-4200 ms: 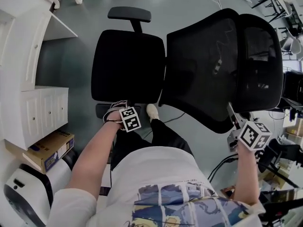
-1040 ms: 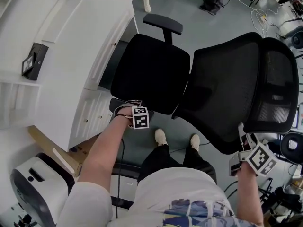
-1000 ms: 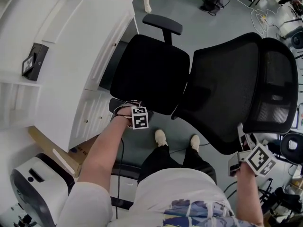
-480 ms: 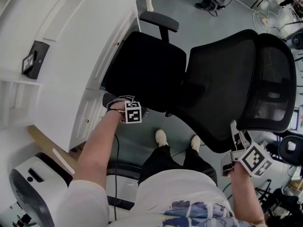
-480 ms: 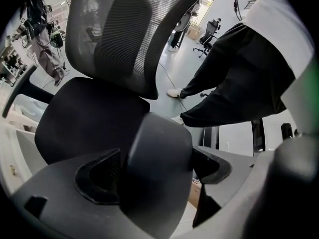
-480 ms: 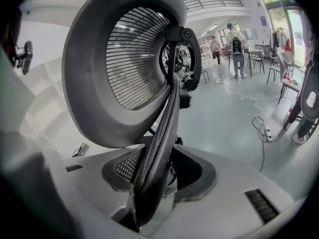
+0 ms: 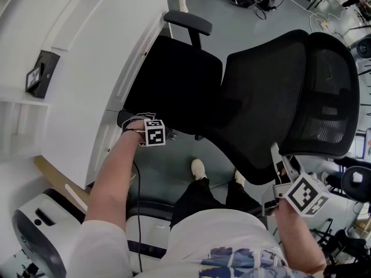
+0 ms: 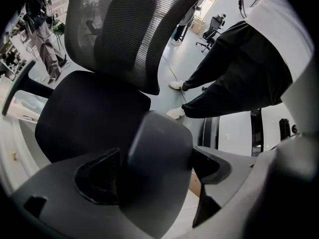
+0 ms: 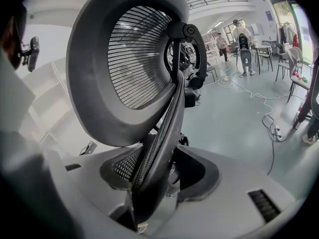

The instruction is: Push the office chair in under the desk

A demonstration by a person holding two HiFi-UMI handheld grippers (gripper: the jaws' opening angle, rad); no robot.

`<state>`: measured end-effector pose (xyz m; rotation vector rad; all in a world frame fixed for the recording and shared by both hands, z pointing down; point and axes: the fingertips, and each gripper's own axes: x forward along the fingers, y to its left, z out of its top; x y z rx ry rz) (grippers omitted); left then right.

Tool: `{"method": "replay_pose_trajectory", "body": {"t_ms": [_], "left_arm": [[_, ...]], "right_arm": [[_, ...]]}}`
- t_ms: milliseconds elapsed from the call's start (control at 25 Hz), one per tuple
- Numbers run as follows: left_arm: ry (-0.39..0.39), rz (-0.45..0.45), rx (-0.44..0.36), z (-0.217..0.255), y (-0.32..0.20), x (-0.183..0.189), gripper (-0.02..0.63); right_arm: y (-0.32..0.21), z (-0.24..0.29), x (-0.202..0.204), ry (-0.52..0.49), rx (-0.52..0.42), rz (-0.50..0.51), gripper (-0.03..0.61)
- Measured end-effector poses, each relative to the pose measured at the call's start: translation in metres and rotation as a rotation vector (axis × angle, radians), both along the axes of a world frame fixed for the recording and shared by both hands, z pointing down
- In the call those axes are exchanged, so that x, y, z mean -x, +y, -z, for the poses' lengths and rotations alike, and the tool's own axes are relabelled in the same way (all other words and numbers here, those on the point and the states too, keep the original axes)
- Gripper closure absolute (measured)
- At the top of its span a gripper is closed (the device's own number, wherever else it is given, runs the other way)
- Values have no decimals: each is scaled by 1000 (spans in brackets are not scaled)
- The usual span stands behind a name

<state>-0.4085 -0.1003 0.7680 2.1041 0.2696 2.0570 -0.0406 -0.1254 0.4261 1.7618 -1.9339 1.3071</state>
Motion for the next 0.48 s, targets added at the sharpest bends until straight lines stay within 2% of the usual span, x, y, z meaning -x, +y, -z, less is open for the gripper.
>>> {"method": "replay_pose_trajectory", "body": {"t_ms": [200,480], "left_arm": [[-28,0,-5,0,-7,17,161],[-28,-11,-4,1,-9,21,161]], "right_arm": [[-4,2,19,-18,-5,22,353],[-2,1,22,-25,-2,31,345]]}}
